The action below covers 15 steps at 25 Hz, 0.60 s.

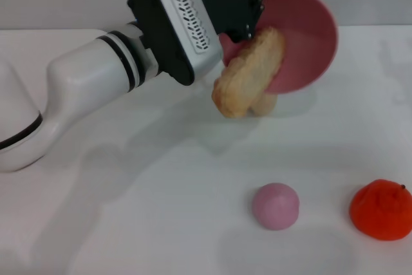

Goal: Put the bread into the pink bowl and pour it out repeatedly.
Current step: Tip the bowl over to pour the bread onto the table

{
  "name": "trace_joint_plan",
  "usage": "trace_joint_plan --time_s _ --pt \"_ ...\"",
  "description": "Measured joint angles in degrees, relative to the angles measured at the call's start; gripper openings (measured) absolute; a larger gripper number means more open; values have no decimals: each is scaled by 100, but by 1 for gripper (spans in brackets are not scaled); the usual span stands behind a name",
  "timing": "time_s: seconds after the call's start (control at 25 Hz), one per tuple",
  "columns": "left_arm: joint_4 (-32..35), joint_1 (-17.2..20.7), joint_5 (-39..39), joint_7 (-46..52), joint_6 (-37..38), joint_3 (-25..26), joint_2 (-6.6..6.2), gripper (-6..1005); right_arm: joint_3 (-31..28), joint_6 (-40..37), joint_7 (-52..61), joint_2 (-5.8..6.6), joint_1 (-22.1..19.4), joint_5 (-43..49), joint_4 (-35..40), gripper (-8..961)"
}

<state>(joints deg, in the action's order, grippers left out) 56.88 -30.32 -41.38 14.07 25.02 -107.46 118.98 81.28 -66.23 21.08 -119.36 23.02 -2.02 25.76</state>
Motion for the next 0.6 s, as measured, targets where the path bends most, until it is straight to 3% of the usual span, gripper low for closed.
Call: trace_joint_plan --time_s 0.28,0.6 --pt "-306 207 1764 -1541 1171 -69 -6 56 72 -9 2 0 11 -1 26 596" --pt "-618 167 2507 -2484 1619 -386 -8 56 125 -13 9 0 26 -1 43 596"
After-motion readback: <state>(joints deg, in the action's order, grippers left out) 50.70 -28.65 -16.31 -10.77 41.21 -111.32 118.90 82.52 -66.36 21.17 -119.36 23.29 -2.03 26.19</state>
